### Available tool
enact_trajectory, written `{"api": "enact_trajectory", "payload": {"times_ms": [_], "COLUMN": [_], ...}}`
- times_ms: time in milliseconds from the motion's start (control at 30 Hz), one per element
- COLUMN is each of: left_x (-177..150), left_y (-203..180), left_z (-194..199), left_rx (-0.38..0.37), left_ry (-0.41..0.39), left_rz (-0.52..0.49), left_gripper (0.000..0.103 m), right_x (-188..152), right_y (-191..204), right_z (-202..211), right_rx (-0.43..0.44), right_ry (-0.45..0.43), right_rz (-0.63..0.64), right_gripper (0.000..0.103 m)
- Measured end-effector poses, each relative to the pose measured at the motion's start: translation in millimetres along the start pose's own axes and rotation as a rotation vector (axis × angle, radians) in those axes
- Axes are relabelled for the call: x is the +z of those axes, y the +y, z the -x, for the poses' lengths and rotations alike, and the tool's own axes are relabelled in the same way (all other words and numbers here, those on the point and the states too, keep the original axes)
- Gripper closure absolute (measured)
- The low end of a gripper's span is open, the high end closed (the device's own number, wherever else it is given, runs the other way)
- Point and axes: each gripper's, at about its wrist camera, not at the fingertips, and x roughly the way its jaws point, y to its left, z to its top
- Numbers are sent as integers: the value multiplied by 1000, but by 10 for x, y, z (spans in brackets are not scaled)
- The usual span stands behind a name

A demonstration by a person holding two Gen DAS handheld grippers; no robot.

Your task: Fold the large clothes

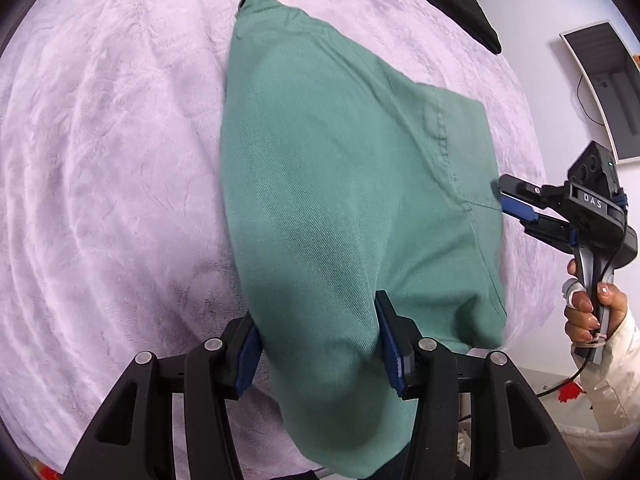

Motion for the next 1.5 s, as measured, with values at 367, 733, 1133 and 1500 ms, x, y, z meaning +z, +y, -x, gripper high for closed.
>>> {"api": "enact_trajectory", "payload": {"times_ms": [367,733,1133,1500], "left_x": [233,289,-3,-162], "left_y": [136,-79,-248,-357], "left_z": [197,-229,-130,-196], "left_rx": [133,221,265,259], "left_ry": [-121,-83,-28,25], "left_rz": [20,-64,-137,-148], "left_gripper": [27,27,26,26], "right_x": [-291,-306,-382,-494], "right_y": [-38,41,-211,-193], "right_z": [-43,-171,-261,-143], "right_rx": [36,-181,-211,-225], "right_ry": [34,32,44,43], "right_rz": [-40,139,80,38], "right_gripper": [61,100,100,100]}}
